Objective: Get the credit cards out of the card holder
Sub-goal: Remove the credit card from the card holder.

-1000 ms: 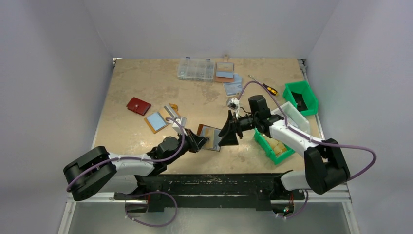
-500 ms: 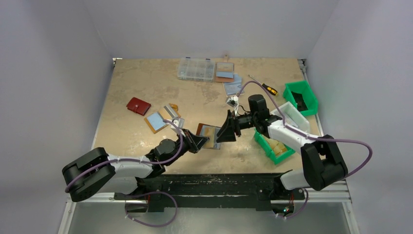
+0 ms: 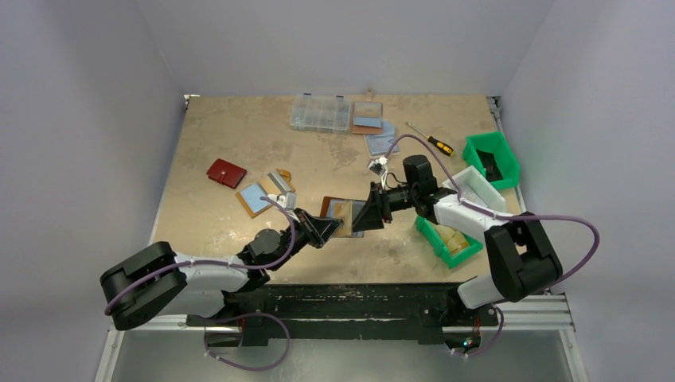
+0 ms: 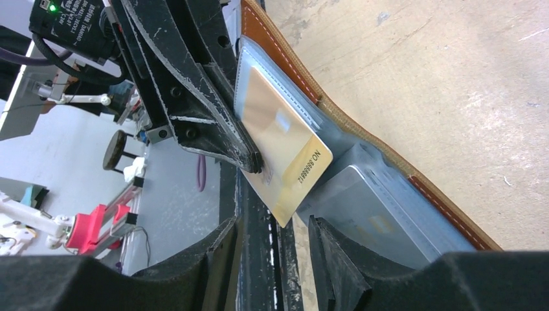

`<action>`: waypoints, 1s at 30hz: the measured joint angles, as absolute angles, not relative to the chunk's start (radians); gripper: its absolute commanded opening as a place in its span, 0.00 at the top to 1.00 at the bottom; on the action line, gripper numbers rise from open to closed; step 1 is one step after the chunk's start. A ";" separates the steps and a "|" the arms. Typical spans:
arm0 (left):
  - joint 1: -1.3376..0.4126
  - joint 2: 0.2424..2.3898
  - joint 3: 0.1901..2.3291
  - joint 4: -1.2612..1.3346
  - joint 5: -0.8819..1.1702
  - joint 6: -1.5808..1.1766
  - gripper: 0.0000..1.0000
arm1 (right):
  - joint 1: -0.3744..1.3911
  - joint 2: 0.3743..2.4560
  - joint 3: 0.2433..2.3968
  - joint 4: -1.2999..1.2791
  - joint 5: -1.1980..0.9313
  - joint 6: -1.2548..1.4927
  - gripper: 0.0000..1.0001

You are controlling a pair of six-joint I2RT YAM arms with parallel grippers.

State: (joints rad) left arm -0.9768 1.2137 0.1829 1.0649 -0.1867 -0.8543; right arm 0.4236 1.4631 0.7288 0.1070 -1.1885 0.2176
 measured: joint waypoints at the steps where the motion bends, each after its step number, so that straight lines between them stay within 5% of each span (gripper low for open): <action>1: -0.977 1.221 0.183 1.076 -0.186 -0.855 1.00 | 0.424 1.465 0.729 0.112 -1.193 0.223 0.53; 14: -0.979 1.303 0.183 1.179 -0.166 -0.876 1.00 | 0.422 1.481 0.728 0.158 -1.222 0.282 0.62; 26: -0.984 1.322 0.183 1.217 -0.161 -0.882 1.00 | 0.408 1.501 0.728 0.189 -1.226 0.321 0.91; 30: -0.983 1.326 0.183 1.216 -0.166 -0.884 0.83 | 0.402 1.501 0.728 0.189 -1.236 0.325 1.00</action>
